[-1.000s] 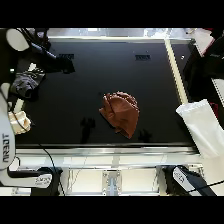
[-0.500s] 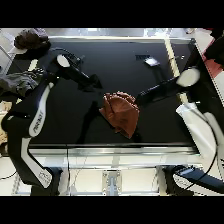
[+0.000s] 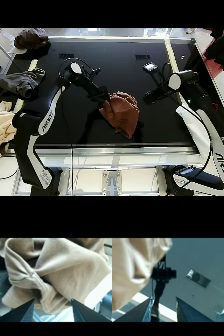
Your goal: Fold the shirts.
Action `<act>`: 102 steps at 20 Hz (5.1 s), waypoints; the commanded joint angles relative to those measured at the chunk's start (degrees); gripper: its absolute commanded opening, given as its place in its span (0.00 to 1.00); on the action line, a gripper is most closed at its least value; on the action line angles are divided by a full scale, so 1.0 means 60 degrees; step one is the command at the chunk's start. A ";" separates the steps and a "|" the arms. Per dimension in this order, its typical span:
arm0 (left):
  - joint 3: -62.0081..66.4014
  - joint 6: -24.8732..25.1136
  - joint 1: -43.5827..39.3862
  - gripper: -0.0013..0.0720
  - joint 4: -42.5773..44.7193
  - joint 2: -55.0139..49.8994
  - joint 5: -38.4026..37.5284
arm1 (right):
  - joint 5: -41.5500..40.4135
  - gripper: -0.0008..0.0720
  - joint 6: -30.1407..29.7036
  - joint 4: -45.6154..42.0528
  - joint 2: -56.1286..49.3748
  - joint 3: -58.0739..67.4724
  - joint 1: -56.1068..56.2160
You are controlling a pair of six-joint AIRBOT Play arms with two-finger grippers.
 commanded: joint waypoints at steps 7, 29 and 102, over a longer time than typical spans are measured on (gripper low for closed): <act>0.0011 0.0000 -0.1337 0.03 0.0729 -0.0055 0.1180 | -0.2320 0.48 0.0729 0.0616 -0.0029 -0.0007 -0.0856; 0.0018 0.0321 0.2681 0.03 0.1876 0.6900 0.1209 | -0.4142 0.64 -0.0433 0.6703 -0.4011 -0.0004 0.0135; -0.6699 -0.4156 0.2903 1.00 0.9260 0.8287 0.7894 | 0.0543 0.45 -0.0091 0.0200 -0.2885 0.6470 -0.0783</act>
